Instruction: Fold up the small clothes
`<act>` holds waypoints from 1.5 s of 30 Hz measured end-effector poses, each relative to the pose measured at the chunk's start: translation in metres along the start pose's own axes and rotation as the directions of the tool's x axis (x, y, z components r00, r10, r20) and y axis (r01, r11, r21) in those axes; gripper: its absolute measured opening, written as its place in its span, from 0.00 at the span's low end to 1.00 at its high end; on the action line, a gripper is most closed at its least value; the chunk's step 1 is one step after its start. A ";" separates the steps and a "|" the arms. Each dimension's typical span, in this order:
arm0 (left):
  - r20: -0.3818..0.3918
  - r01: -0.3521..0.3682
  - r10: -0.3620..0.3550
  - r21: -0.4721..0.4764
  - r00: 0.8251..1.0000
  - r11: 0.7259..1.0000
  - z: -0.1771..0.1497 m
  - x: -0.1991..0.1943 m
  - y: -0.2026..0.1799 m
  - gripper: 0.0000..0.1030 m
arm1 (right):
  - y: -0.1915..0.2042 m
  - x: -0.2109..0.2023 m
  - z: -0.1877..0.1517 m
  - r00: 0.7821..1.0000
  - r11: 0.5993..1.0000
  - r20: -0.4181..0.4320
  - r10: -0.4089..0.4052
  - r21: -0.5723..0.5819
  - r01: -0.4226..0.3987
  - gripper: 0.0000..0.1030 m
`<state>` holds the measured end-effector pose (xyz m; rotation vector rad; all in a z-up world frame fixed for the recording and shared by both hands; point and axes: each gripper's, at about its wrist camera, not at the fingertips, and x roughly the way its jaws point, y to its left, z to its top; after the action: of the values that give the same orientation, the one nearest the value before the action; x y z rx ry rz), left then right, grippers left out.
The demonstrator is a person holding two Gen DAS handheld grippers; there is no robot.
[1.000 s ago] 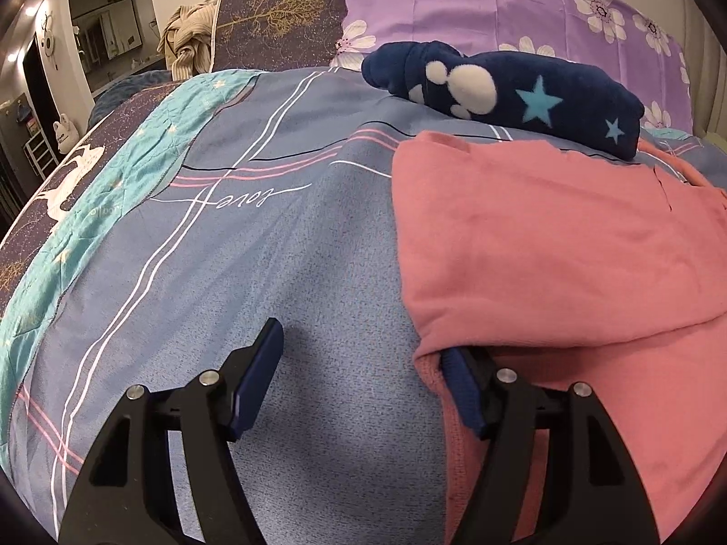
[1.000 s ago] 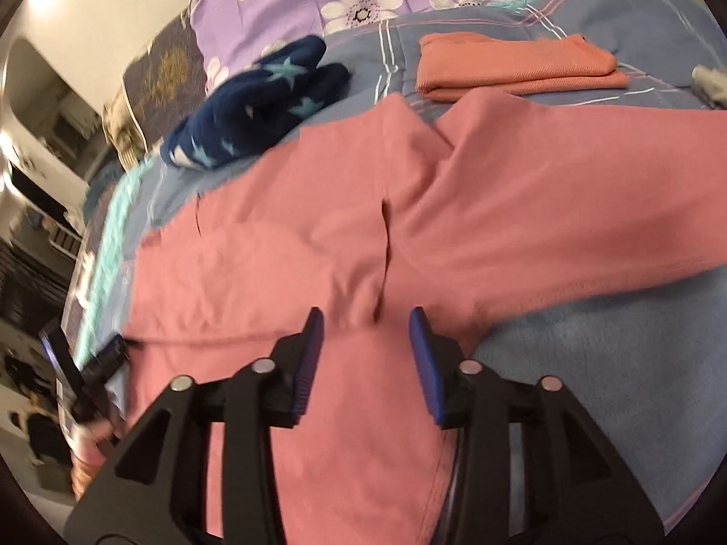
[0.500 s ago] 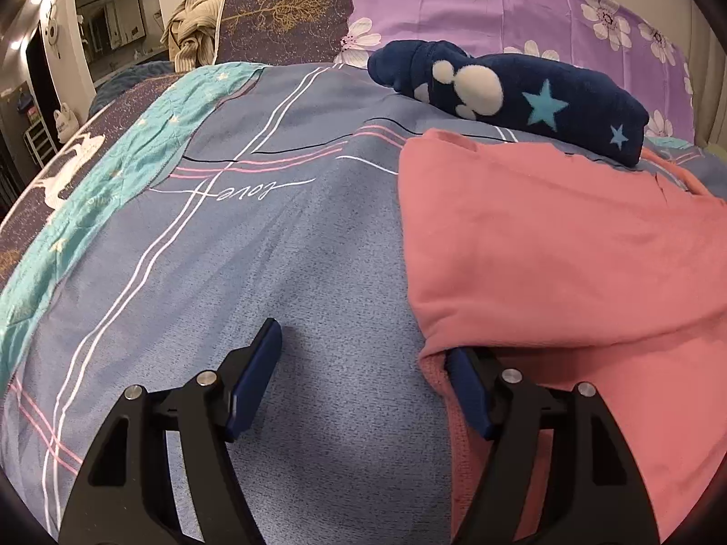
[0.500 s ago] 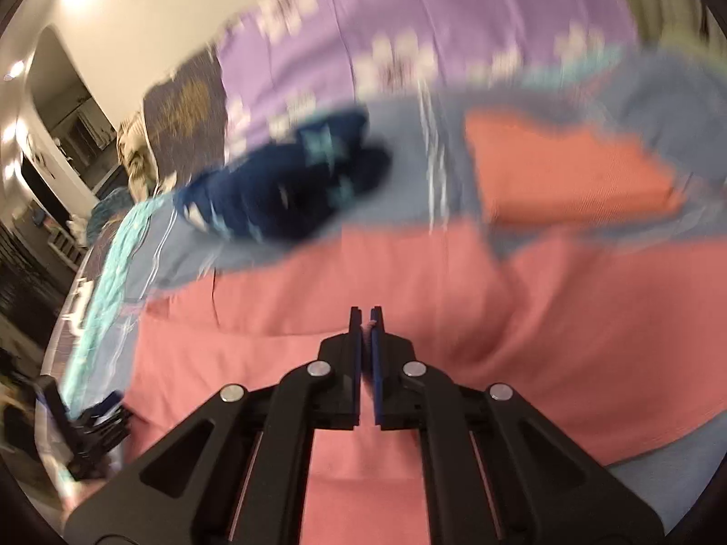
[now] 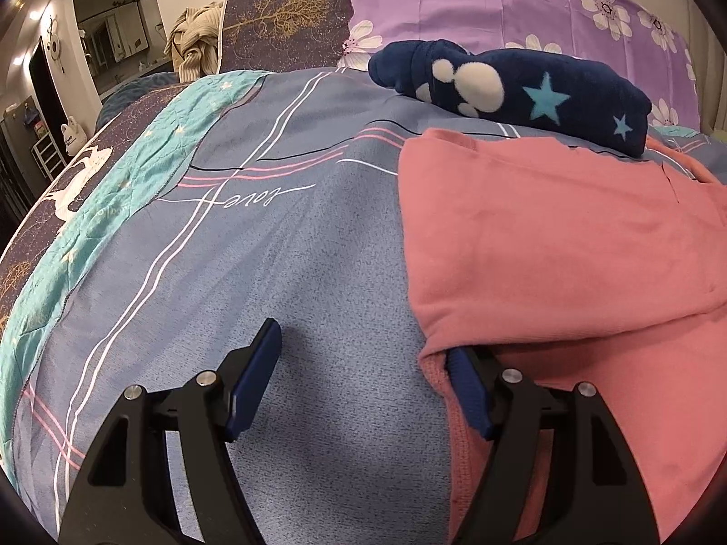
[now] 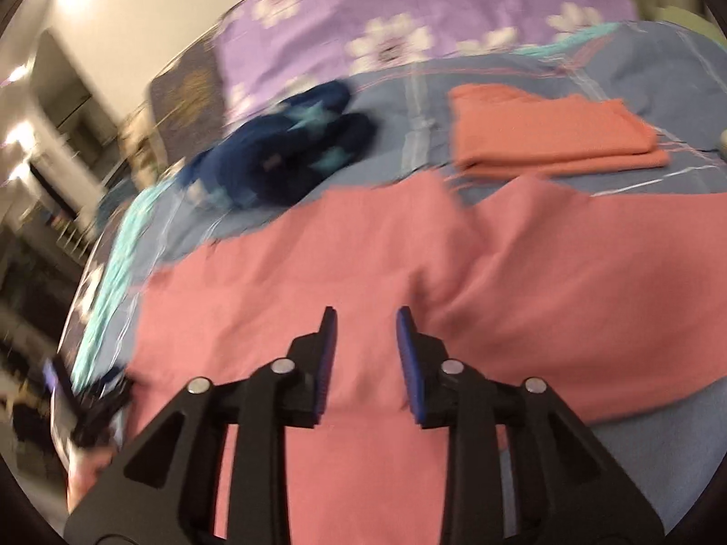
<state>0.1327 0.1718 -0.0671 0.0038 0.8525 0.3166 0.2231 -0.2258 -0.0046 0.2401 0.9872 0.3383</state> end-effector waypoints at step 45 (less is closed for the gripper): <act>0.093 0.493 -0.484 -0.202 0.870 0.847 -0.007 -0.001 0.029 0.16 | 0.375 0.200 0.070 0.911 0.786 -0.352 0.216 -0.490 -0.376 0.04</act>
<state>0.1193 0.1984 -0.0671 -0.4101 0.7458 -0.0743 0.3202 0.1940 0.0089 -0.1900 1.0854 0.9577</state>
